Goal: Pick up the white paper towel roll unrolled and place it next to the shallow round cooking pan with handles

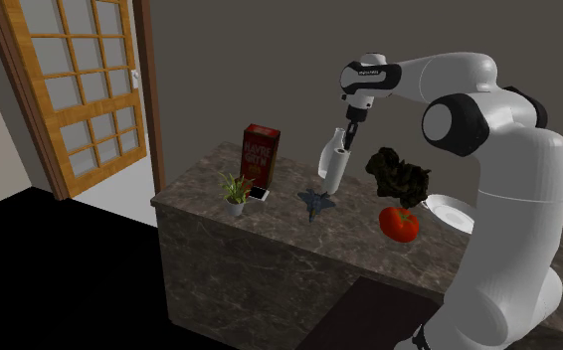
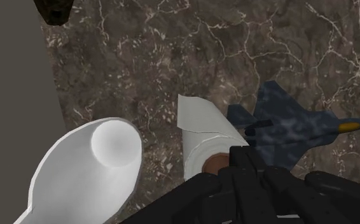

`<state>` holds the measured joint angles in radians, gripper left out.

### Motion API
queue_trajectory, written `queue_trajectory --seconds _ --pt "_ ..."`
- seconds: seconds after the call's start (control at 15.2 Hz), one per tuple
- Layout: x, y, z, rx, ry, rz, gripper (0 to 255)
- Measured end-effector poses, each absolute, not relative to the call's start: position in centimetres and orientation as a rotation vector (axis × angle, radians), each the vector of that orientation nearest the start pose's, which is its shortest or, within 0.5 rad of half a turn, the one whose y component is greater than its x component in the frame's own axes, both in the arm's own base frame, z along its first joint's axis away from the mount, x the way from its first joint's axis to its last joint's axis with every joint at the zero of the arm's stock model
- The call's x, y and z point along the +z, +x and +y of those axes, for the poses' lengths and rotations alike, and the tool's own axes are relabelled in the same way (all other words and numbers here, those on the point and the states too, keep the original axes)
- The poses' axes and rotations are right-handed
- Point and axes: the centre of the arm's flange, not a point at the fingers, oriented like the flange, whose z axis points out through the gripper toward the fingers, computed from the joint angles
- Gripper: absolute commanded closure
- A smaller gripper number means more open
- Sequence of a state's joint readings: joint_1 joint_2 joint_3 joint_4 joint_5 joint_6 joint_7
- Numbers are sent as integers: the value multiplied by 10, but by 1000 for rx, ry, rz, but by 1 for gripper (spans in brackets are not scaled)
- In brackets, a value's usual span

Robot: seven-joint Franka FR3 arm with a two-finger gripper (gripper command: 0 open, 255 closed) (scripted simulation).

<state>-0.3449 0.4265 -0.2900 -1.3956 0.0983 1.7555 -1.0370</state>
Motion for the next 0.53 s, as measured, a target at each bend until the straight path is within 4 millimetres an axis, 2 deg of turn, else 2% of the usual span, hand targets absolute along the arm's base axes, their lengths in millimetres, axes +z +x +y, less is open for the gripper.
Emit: queue_trajectory --seconds 0.13,0.2,0.33,0.53 --pt "468 569 -368 78 -3056 -625 255" --pt "468 569 -368 78 -3056 -625 0" --pt "464 572 -366 60 -3066 -618 0" --pt "448 582 -358 -34 -3118 -590 0"
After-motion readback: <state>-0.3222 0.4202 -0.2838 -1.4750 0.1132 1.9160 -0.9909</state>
